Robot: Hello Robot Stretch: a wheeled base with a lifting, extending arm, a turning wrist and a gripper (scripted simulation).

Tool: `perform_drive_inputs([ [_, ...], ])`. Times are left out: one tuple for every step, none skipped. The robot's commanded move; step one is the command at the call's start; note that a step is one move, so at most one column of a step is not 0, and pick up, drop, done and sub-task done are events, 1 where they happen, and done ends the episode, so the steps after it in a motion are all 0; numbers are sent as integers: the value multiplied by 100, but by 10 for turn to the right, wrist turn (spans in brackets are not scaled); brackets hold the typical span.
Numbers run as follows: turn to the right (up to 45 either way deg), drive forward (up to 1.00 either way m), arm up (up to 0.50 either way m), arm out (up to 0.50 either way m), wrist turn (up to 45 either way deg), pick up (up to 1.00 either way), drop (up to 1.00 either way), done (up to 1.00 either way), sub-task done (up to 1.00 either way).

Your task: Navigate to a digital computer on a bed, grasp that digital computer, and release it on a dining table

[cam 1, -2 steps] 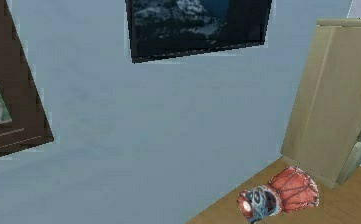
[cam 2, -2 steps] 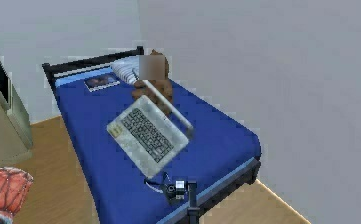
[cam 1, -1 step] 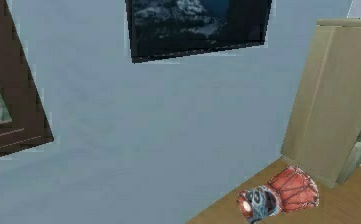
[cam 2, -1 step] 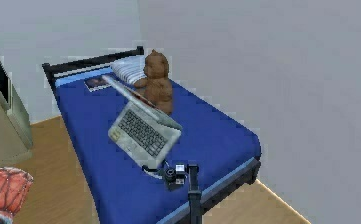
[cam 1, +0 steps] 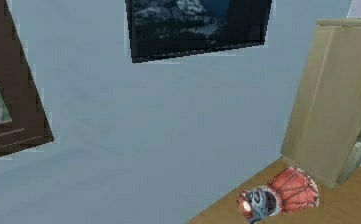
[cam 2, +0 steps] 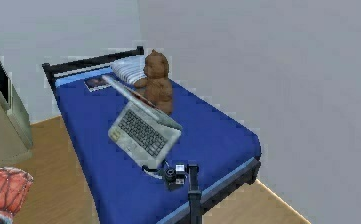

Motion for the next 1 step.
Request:
perform_drive_inputs([
  [0, 0, 10, 0, 0, 0, 0, 0, 0],
])
